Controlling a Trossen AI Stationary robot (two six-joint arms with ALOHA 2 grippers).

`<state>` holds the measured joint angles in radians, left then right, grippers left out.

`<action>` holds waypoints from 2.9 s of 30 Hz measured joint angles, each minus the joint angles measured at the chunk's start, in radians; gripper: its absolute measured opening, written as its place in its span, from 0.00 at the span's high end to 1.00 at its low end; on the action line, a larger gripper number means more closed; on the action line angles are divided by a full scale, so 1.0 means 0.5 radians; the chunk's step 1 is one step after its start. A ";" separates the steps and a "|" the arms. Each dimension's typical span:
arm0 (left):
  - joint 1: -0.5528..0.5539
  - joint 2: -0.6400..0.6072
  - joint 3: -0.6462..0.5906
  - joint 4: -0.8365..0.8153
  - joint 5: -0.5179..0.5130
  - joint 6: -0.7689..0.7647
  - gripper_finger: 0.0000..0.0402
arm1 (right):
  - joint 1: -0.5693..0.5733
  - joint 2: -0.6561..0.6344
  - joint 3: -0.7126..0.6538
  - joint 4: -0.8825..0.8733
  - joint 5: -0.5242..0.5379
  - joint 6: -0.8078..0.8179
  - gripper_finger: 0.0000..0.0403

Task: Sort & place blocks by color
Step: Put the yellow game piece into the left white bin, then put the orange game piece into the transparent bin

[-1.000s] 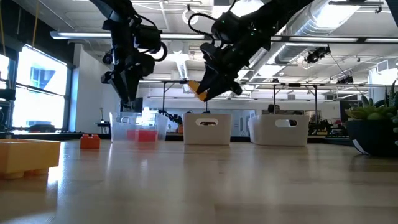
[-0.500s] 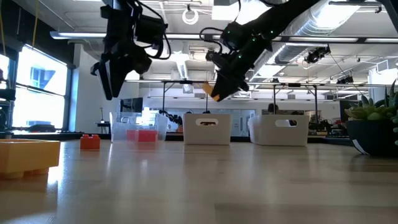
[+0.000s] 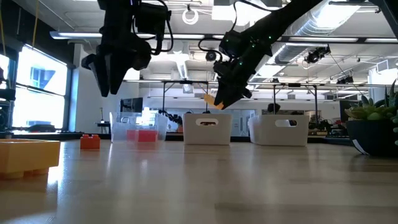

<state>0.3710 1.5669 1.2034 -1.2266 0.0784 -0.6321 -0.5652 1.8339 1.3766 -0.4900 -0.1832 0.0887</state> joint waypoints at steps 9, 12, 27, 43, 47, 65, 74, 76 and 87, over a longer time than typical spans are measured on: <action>-0.110 0.000 0.000 -0.031 -0.007 -0.803 0.61 | 0.000 0.000 0.000 0.004 0.037 -0.090 0.51; -0.169 0.000 0.000 -0.021 -0.091 -1.021 0.61 | 0.000 0.000 0.011 0.002 0.037 -0.144 0.50; -0.453 0.000 0.000 -0.002 -0.623 -1.932 0.61 | 0.000 0.000 0.127 -0.002 0.027 -0.297 0.50; -0.577 -0.001 -0.182 0.154 -0.585 -2.409 0.61 | 0.001 0.000 0.139 -0.003 0.020 -0.463 0.50; -0.578 0.000 -0.295 0.302 -0.538 -2.487 0.61 | 0.001 0.000 0.139 -0.004 0.021 -0.500 0.50; -0.576 0.000 -0.676 0.697 -0.464 -2.728 0.61 | 0.001 0.000 0.139 -0.032 0.007 -0.502 0.50; -0.572 0.000 -0.683 0.700 -0.510 -2.726 0.61 | 0.001 0.000 0.139 -0.031 0.007 -0.494 0.50; -0.572 0.000 -0.683 0.692 -0.510 -2.715 0.61 | 0.001 0.000 0.139 -0.031 0.007 -0.494 0.50; -0.572 0.228 -0.675 0.804 -0.457 -2.622 0.61 | 0.001 0.000 0.139 -0.040 0.007 -0.494 0.50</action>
<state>0.0853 1.6808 0.8658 -0.8247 -0.1502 -1.9433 -0.5648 1.8339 1.4460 -0.5102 -0.1797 -0.1581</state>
